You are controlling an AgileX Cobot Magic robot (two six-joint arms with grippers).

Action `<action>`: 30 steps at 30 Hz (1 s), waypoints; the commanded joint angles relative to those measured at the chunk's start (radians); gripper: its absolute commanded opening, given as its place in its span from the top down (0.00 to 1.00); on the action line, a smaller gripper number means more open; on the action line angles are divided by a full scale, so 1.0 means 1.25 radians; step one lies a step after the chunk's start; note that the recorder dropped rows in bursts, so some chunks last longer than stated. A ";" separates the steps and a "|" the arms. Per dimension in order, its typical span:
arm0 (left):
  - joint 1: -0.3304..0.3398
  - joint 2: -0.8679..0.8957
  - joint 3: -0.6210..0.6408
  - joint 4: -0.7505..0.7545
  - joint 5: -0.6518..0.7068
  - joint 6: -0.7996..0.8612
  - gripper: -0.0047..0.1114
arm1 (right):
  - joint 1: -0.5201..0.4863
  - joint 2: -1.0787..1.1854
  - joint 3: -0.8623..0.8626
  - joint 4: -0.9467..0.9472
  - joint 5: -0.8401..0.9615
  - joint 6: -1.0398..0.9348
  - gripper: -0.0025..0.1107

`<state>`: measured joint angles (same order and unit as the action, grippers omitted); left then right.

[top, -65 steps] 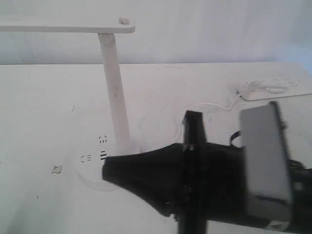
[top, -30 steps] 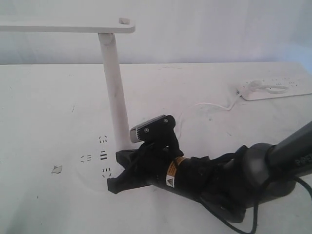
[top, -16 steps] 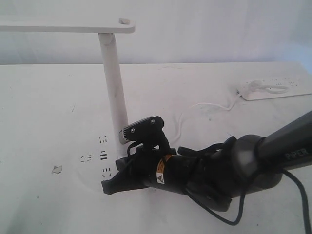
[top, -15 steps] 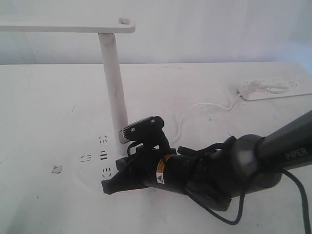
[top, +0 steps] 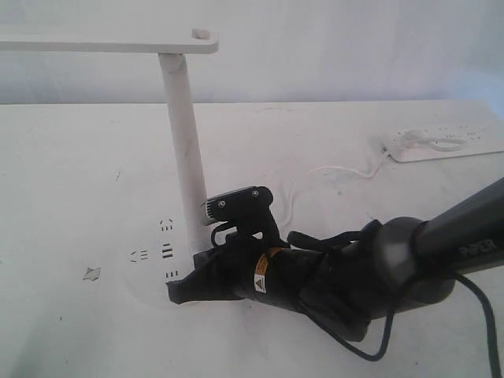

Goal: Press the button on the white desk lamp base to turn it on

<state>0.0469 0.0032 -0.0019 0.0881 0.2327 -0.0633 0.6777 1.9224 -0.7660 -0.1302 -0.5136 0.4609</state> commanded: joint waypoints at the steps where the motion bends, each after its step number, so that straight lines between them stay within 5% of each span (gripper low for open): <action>1: 0.000 -0.003 0.002 -0.001 0.000 0.000 0.96 | 0.001 0.007 -0.002 0.004 0.016 -0.009 0.98; 17: 0.000 -0.003 0.002 -0.001 0.000 0.000 0.96 | 0.001 0.019 -0.002 -0.004 0.145 -0.009 0.98; 30: 0.000 -0.003 0.002 -0.001 0.000 0.000 0.96 | 0.024 -0.051 0.000 -0.022 0.084 -0.016 0.98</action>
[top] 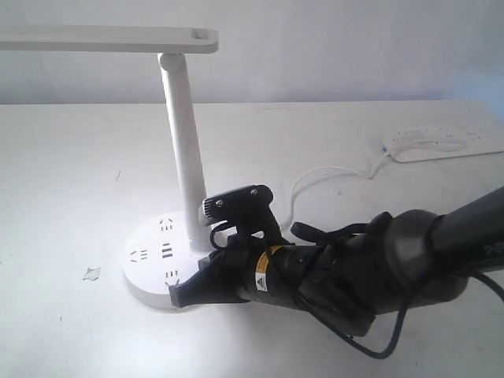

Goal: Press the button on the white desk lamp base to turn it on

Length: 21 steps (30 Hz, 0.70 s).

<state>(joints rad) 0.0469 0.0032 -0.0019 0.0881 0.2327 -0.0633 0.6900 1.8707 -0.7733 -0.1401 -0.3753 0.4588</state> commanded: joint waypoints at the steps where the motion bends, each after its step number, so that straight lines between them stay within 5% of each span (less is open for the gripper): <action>1: 0.000 -0.003 0.002 -0.001 0.000 0.000 0.96 | 0.016 -0.010 0.006 -0.014 -0.033 -0.028 0.98; 11: 0.000 -0.003 0.002 -0.001 0.000 0.000 0.96 | 0.045 -0.010 0.049 -0.012 -0.205 -0.078 0.98; 21: 0.000 -0.003 0.002 -0.001 0.000 0.000 0.96 | 0.045 -0.010 0.327 0.165 -0.677 -0.159 0.98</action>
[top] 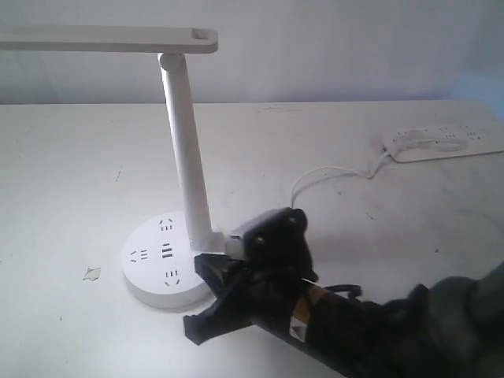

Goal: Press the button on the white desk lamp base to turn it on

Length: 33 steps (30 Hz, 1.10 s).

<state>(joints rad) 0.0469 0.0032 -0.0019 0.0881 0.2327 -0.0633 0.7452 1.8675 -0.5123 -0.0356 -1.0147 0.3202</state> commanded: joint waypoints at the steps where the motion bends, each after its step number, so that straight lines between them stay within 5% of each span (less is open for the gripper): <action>1: 0.000 -0.003 0.002 -0.001 0.000 0.000 0.96 | 0.001 -0.015 0.149 0.120 -0.165 -0.063 0.98; 12: 0.000 -0.003 0.002 -0.001 0.000 0.000 0.96 | 0.001 -0.347 0.410 0.471 -0.156 -0.195 0.98; 33: 0.000 -0.003 0.002 -0.001 -0.001 0.000 0.96 | 0.003 -0.908 0.410 0.464 0.089 -0.530 0.98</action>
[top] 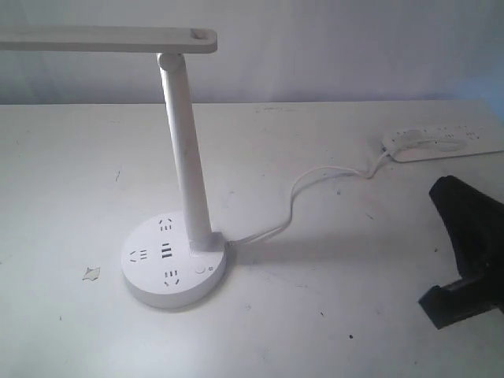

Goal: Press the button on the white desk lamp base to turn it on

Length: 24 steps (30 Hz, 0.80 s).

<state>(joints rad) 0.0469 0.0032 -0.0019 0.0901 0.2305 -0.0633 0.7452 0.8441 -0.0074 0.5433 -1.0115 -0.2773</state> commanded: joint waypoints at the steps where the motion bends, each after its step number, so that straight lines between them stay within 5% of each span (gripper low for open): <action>1: 0.000 -0.003 0.002 -0.003 0.001 0.000 0.96 | 0.003 -0.120 0.006 0.001 0.116 -0.065 0.98; 14: 0.000 -0.003 0.002 -0.003 0.001 0.000 0.96 | 0.003 -0.665 0.006 -0.003 0.414 -0.177 0.98; 24: 0.002 -0.003 0.002 -0.003 0.000 0.000 0.96 | 0.003 -0.675 0.006 -0.270 0.528 0.014 0.98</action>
<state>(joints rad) 0.0469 0.0032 -0.0019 0.0914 0.2304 -0.0633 0.7452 0.0039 -0.0059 0.2622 -0.4312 -0.3156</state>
